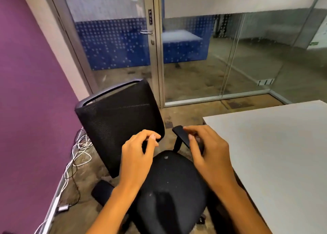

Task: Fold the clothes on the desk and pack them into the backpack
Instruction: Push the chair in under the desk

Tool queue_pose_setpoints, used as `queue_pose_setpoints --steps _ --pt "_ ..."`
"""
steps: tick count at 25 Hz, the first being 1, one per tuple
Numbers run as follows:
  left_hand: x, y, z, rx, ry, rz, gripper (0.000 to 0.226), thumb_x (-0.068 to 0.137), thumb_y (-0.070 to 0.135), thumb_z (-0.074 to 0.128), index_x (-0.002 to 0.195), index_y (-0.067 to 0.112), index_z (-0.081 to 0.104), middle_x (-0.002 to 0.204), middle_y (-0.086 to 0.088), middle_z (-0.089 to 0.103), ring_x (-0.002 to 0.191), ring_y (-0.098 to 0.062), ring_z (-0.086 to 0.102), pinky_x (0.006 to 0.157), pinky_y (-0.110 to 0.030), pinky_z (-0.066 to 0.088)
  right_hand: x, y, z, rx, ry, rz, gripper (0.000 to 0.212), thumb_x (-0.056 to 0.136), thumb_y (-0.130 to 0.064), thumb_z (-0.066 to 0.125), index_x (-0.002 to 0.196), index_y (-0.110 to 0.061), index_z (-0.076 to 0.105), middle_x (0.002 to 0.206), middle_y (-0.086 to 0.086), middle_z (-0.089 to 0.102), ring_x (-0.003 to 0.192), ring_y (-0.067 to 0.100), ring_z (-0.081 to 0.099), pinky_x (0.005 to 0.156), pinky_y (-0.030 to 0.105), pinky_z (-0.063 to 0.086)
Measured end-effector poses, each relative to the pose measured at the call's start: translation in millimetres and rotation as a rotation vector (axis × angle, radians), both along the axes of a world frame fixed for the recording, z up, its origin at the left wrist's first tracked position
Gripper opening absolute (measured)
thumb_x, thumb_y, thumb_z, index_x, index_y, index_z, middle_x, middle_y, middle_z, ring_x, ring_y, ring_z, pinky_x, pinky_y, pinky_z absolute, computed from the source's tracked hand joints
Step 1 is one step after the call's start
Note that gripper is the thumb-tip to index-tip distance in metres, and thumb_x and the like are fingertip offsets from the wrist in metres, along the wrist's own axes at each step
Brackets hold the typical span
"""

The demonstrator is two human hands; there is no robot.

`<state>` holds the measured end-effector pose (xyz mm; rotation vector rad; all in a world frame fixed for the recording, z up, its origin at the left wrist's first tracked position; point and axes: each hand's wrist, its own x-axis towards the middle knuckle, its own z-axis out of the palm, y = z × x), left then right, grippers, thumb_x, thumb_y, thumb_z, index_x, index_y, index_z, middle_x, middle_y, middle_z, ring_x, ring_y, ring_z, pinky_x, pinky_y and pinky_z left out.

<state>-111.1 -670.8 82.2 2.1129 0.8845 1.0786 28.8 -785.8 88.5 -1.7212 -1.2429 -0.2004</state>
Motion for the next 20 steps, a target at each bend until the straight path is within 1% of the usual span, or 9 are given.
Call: queue_pose_setpoints --steps 3,5,7,9,11,13,16,20 --pt "-64.5 58.9 0.3 0.012 -0.018 0.058 0.02 0.096 0.02 0.053 0.087 0.032 0.066 0.071 0.017 0.064 0.065 0.003 0.054 0.062 -0.011 0.032 -55.5 61.2 1.3 0.026 -0.016 0.04 0.021 0.093 -0.006 0.06 0.111 -0.014 0.066 0.103 -0.005 0.064 0.095 0.002 0.059 0.084 0.016 0.048" --pt "-101.7 93.6 0.1 0.029 -0.016 0.08 0.02 0.096 0.02 0.053 0.087 0.031 0.066 0.071 0.017 0.064 0.062 0.005 0.052 0.062 -0.015 0.032 -89.5 100.3 1.4 0.042 -0.021 0.057 0.022 0.092 -0.005 0.061 0.111 -0.015 0.067 0.101 -0.005 0.064 0.091 0.004 0.06 0.08 0.019 0.049" --pt "-133.1 123.1 -0.8 0.031 -0.018 0.095 0.019 0.096 0.019 0.054 0.087 0.03 0.066 0.07 0.017 0.064 0.066 0.005 0.054 0.064 -0.015 0.036 -118.6 136.8 1.7 0.051 -0.038 0.072 0.023 0.091 -0.003 0.062 0.11 -0.015 0.067 0.1 -0.006 0.063 0.09 0.003 0.06 0.08 0.015 0.046" --pt "-160.1 150.8 -1.1 0.018 -0.014 0.105 0.019 0.096 0.017 0.054 0.087 0.028 0.067 0.07 0.017 0.064 0.077 0.002 0.059 0.073 -0.014 0.042 -145.0 169.4 3.6 0.056 -0.041 0.082 0.021 0.091 -0.004 0.061 0.108 -0.015 0.067 0.098 -0.007 0.063 0.09 0.002 0.058 0.08 0.01 0.043" --pt "-183.6 177.8 0.3 0.01 -0.02 0.109 0.018 0.096 0.017 0.054 0.088 0.027 0.067 0.072 0.016 0.064 0.079 0.001 0.062 0.079 -0.017 0.046 -168.7 199.8 6.3 0.076 -0.049 0.102 0.019 0.092 -0.007 0.057 0.107 -0.014 0.068 0.095 -0.006 0.063 0.088 0.002 0.058 0.079 0.008 0.041" --pt "-200.1 204.4 0.4 0.028 -0.034 0.124 0.018 0.096 0.018 0.053 0.088 0.026 0.067 0.072 0.016 0.065 0.078 0.002 0.062 0.076 -0.021 0.047 -185.8 230.8 7.9 0.088 -0.069 0.126 0.019 0.091 -0.009 0.055 0.105 -0.012 0.068 0.095 -0.004 0.063 0.088 0.003 0.06 0.079 0.008 0.041" --pt "-214.9 237.9 -3.0 0.031 -0.048 0.16 0.017 0.096 0.019 0.054 0.088 0.026 0.067 0.073 0.017 0.065 0.077 0.003 0.061 0.072 -0.02 0.046 -196.7 273.8 6.1 0.079 -0.082 0.131 0.019 0.089 -0.006 0.056 0.103 -0.011 0.068 0.094 -0.002 0.064 0.087 0.005 0.06 0.079 0.009 0.042" --pt "-233.7 298.3 -14.7 0.044 -0.035 0.137 0.017 0.096 0.019 0.054 0.087 0.027 0.066 0.074 0.019 0.064 0.076 0.002 0.061 0.07 -0.022 0.047 -205.8 347.0 -0.3 0.081 -0.075 0.044 0.02 0.087 0.002 0.061 0.101 -0.01 0.068 0.093 -0.002 0.065 0.086 0.004 0.059 0.08 0.006 0.039"
